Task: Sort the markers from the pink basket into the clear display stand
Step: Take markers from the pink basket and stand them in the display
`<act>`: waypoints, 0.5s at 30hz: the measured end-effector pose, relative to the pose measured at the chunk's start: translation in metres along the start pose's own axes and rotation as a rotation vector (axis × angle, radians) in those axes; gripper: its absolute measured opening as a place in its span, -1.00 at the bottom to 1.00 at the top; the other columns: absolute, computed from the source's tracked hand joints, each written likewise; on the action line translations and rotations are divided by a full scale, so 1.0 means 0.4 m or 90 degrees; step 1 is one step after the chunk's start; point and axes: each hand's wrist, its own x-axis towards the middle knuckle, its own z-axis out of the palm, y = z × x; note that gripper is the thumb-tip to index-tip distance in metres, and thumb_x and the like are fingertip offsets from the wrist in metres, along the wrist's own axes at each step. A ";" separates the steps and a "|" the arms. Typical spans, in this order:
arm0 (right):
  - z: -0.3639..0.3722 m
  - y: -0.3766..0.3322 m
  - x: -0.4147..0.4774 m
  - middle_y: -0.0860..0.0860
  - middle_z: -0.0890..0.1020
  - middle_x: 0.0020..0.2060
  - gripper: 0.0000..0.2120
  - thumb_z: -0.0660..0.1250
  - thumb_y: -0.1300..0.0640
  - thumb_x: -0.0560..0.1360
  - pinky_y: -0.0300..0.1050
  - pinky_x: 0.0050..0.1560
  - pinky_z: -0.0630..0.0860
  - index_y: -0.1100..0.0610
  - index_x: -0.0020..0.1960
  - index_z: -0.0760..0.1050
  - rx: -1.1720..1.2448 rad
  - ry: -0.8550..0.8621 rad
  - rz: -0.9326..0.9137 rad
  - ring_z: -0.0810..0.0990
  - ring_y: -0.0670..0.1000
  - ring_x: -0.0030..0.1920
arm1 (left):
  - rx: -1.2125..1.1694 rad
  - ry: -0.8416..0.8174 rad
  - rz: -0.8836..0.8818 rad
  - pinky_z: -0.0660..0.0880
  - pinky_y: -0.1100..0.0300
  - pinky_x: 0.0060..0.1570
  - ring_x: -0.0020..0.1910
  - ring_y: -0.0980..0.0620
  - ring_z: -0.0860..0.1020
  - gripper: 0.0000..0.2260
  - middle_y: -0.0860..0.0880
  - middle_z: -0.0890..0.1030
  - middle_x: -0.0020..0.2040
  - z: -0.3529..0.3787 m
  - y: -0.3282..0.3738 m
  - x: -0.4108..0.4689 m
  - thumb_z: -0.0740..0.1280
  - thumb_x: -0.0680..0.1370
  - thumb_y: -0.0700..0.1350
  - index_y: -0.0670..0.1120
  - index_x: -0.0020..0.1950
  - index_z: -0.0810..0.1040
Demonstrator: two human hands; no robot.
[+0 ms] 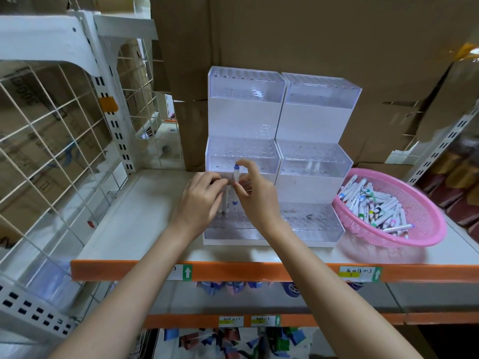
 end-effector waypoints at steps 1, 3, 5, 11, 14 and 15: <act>0.002 0.001 -0.002 -0.09 0.60 -0.28 -0.60 0.39 0.19 0.51 0.05 -0.22 0.57 -0.12 0.17 0.27 -0.012 0.000 0.006 0.62 0.01 -0.25 | 0.002 -0.005 0.002 0.45 0.07 -0.04 -0.01 -0.09 0.45 -0.76 -0.14 0.55 -0.01 -0.002 0.000 -0.001 0.20 0.53 -0.18 -0.23 0.08 0.59; 0.004 0.003 -0.006 -0.08 0.61 -0.25 -0.63 0.37 0.12 0.52 0.01 -0.26 0.55 -0.17 0.14 0.24 -0.046 -0.004 0.015 0.62 0.00 -0.24 | 0.003 -0.019 0.005 0.45 0.05 -0.04 0.00 -0.09 0.45 -0.74 -0.14 0.55 0.01 -0.005 0.000 -0.002 0.20 0.51 -0.20 -0.22 0.11 0.59; 0.004 0.005 -0.009 -0.12 0.59 -0.24 -0.67 0.34 0.06 0.53 -0.08 -0.32 0.48 -0.19 0.12 0.23 -0.084 -0.002 0.014 0.60 -0.03 -0.25 | 0.007 -0.033 0.003 0.45 0.05 -0.02 0.02 -0.09 0.45 -0.70 -0.13 0.55 0.04 -0.007 -0.002 -0.004 0.19 0.48 -0.23 -0.20 0.15 0.58; 0.002 -0.002 -0.007 -0.18 0.56 -0.26 -0.71 0.29 0.05 0.54 -0.17 -0.36 0.39 -0.20 0.12 0.23 -0.126 0.000 0.016 0.58 -0.06 -0.28 | 0.021 -0.048 -0.008 0.43 0.07 0.00 0.07 -0.07 0.43 -0.62 -0.10 0.55 0.09 -0.018 0.004 -0.008 0.20 0.41 -0.28 -0.16 0.20 0.57; 0.001 -0.003 -0.012 -0.20 0.56 -0.23 -0.68 0.28 0.08 0.51 -0.14 -0.32 0.43 -0.20 0.12 0.23 -0.133 0.001 0.028 0.59 -0.06 -0.26 | 0.036 -0.035 0.005 0.39 0.06 0.04 0.08 -0.07 0.44 -0.63 -0.11 0.56 0.06 -0.020 0.003 -0.003 0.33 0.35 -0.35 -0.17 0.15 0.59; 0.002 -0.002 -0.011 -0.20 0.57 -0.23 -0.69 0.28 0.07 0.51 -0.15 -0.33 0.41 -0.20 0.12 0.23 -0.133 0.003 0.037 0.59 -0.06 -0.26 | 0.046 -0.034 0.013 0.37 0.07 0.06 0.08 -0.08 0.44 -0.63 -0.11 0.57 0.05 -0.021 0.002 -0.002 0.36 0.34 -0.36 -0.18 0.14 0.59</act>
